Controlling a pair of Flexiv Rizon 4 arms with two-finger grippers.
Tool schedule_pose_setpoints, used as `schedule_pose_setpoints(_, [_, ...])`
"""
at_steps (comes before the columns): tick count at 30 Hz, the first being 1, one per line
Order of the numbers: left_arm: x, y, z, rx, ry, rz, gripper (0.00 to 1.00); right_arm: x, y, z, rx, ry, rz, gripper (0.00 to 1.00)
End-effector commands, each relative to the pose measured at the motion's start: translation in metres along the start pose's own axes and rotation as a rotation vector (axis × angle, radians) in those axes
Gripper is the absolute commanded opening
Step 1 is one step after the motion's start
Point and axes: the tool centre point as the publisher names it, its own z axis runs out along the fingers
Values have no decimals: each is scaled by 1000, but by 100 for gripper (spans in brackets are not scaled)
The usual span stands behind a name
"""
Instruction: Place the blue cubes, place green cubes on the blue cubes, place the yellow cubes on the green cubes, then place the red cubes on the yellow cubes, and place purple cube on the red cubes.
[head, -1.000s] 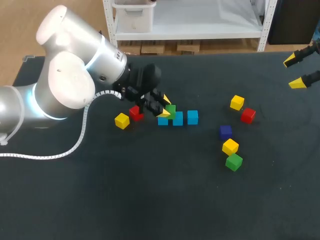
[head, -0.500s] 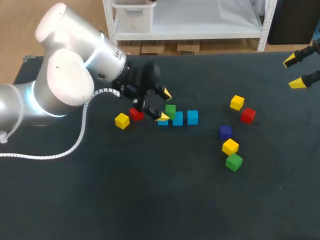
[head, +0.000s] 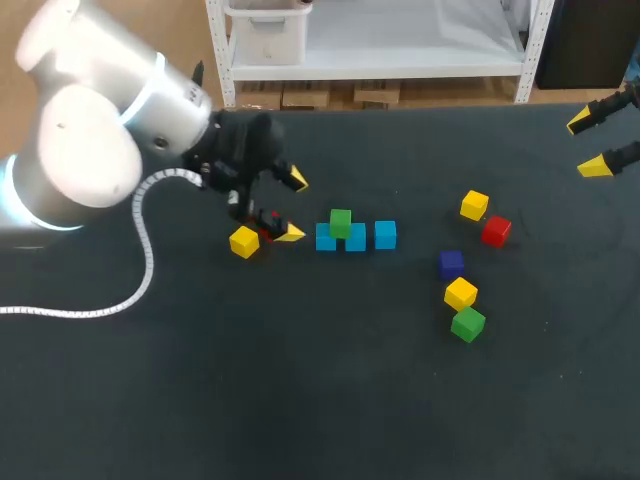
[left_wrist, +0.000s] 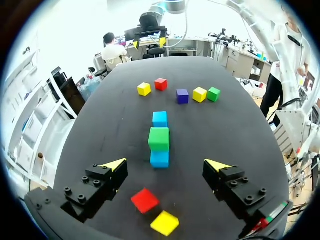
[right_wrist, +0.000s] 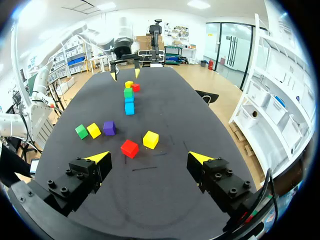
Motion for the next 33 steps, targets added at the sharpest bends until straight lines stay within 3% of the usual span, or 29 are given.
schedule_pose_setpoints(1, [16, -13, -28, -27, -23, 8, 100, 0, 0, 0, 1, -1, -1, 100])
schedule_pose_setpoints(15, [71, -13, -71, 70, -62, 60, 100, 0, 0, 0, 1, -1, -1, 100])
schedule_pose_setpoints(21, [77, -5, -86, 122, -52, 84, 100, 0, 0, 0, 1, -1, -1, 100])
schedule_pose_setpoints(33, [79, 0, -91, 126, -39, 79, 100, 0, 0, 0, 1, -1, -1, 100])
